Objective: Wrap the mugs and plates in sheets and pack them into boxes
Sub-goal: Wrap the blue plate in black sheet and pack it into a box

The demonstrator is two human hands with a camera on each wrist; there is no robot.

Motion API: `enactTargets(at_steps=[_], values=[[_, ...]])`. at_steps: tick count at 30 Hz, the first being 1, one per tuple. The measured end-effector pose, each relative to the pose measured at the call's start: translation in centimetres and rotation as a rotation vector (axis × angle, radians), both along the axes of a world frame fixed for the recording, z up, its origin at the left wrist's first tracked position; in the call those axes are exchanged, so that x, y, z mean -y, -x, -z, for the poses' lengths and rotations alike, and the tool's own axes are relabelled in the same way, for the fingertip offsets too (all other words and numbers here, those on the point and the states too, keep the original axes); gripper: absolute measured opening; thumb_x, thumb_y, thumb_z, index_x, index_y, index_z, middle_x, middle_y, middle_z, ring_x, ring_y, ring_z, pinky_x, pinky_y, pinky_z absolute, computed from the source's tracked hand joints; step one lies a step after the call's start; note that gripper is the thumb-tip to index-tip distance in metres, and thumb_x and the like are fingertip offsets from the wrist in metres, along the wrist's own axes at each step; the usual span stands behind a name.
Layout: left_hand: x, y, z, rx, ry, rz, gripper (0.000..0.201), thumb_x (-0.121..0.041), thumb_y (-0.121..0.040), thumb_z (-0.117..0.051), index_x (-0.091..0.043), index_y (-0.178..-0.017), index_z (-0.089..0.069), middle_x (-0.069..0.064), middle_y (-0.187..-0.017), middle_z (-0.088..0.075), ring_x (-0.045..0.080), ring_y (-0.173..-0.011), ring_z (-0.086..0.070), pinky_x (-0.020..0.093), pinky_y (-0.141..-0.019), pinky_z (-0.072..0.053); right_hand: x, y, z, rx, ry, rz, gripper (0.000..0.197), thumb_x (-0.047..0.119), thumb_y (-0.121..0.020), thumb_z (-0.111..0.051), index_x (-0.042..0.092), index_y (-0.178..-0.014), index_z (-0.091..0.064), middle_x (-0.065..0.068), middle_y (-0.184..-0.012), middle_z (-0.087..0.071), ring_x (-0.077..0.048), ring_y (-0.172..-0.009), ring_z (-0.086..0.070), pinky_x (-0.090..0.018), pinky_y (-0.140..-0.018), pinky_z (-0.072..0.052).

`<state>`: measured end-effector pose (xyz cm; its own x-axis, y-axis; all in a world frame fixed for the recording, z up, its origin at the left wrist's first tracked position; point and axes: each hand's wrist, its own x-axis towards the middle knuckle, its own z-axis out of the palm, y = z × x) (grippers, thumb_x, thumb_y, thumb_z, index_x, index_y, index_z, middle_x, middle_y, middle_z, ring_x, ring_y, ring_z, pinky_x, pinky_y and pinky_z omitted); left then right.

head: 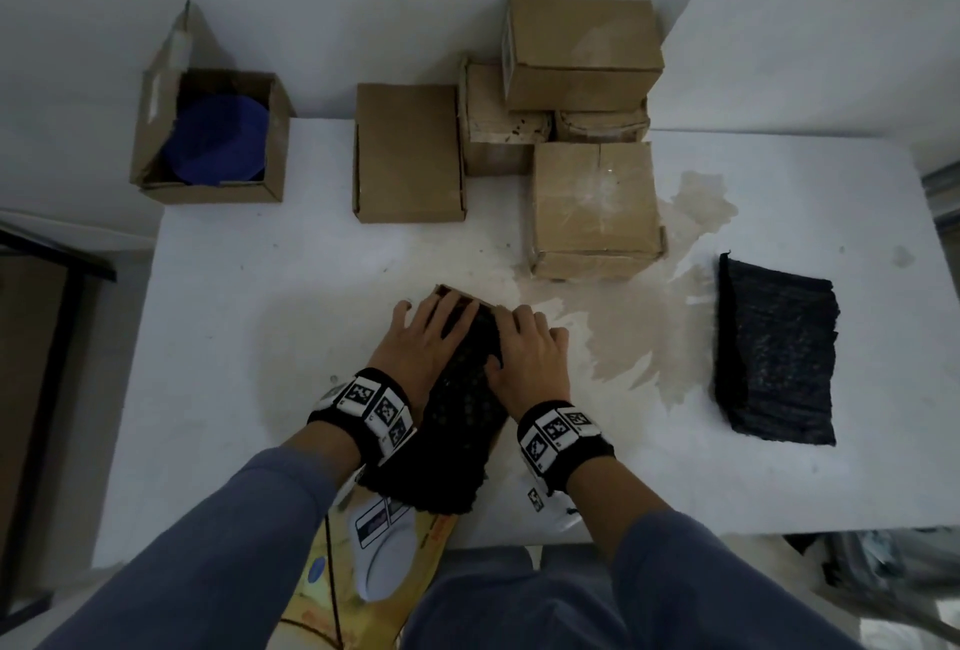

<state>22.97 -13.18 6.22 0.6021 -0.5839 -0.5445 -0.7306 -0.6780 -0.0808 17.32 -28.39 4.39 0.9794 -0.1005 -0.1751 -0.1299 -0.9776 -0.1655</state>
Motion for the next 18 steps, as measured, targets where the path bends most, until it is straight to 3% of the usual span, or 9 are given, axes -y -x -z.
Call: enactTargets(at_steps=[4,8,11,13,14,16,18], values=[[0.2,0.5,0.1,-0.007,0.017,0.009,0.123,-0.043,-0.073,-0.072,-0.003,-0.153,0.011,0.018,-0.159,-0.007,0.029,-0.148,-0.009,0.055,-0.119,-0.002,0.6,0.5,0.6,0.064,0.023,-0.083,0.048,0.016,-0.067,-0.068,0.017,-0.115,-0.064,-0.003,-0.104,-0.061,-0.026,-0.091,-0.057,-0.041,-0.082,-0.038],[0.9,0.7,-0.2,-0.009,-0.038,-0.007,0.122,-0.041,-0.076,-0.070,-0.001,-0.151,0.016,0.022,-0.160,0.006,0.032,-0.150,0.005,0.063,-0.116,0.007,0.9,0.0,0.1,0.036,0.083,-0.150,0.036,0.016,-0.068,-0.064,0.018,-0.104,-0.069,-0.002,-0.098,-0.064,-0.025,-0.089,-0.058,-0.042,-0.082,-0.037],[1.2,1.8,-0.1,0.003,-0.063,-0.050,0.110,-0.041,-0.085,-0.061,-0.005,-0.152,0.019,0.024,-0.159,0.016,0.036,-0.148,0.013,0.066,-0.111,0.011,1.5,-1.6,-1.1,0.015,0.054,-0.169,0.021,0.015,-0.068,-0.065,0.017,-0.088,-0.073,-0.005,-0.091,-0.064,-0.028,-0.086,-0.058,-0.041,-0.075,-0.042],[1.2,3.1,-0.4,-0.033,-0.017,-0.093,0.105,-0.037,-0.083,-0.062,-0.015,-0.154,0.012,0.025,-0.158,0.020,0.037,-0.148,0.015,0.067,-0.111,0.006,2.2,-2.7,-1.4,0.004,-0.064,-0.149,0.024,0.008,-0.071,-0.064,0.012,-0.093,-0.069,-0.011,-0.099,-0.060,-0.032,-0.090,-0.056,-0.041,-0.070,-0.045],[1.3,4.0,-0.6,-0.084,0.043,-0.133,0.100,-0.033,-0.081,-0.063,-0.022,-0.155,0.002,0.022,-0.158,0.016,0.037,-0.148,0.010,0.066,-0.112,-0.001,2.7,-3.1,-1.4,-0.022,-0.117,-0.157,0.027,0.004,-0.073,-0.061,0.010,-0.099,-0.065,-0.012,-0.103,-0.057,-0.034,-0.092,-0.055,-0.041,-0.068,-0.045],[1.5,6.4,-0.8,-0.181,0.239,-0.240,0.076,-0.027,-0.078,-0.061,-0.031,-0.146,-0.026,0.013,-0.154,-0.011,0.035,-0.141,-0.015,0.056,-0.107,-0.019,3.6,-3.4,-1.0,-0.110,-0.185,-0.218,0.031,-0.003,-0.077,-0.055,0.010,-0.105,-0.057,-0.013,-0.104,-0.054,-0.034,-0.093,-0.053,-0.039,-0.065,-0.044],[2.2,8.4,-0.7,-0.231,0.359,-0.277,0.059,-0.030,-0.079,-0.060,-0.032,-0.135,-0.038,0.004,-0.133,-0.034,0.027,-0.124,-0.034,0.047,-0.098,-0.026,4.4,-3.5,-0.8,-0.161,-0.219,-0.223,0.030,-0.005,-0.078,-0.052,0.013,-0.101,-0.053,-0.012,-0.098,-0.053,-0.033,-0.088,-0.054,-0.035,-0.062,-0.038]])
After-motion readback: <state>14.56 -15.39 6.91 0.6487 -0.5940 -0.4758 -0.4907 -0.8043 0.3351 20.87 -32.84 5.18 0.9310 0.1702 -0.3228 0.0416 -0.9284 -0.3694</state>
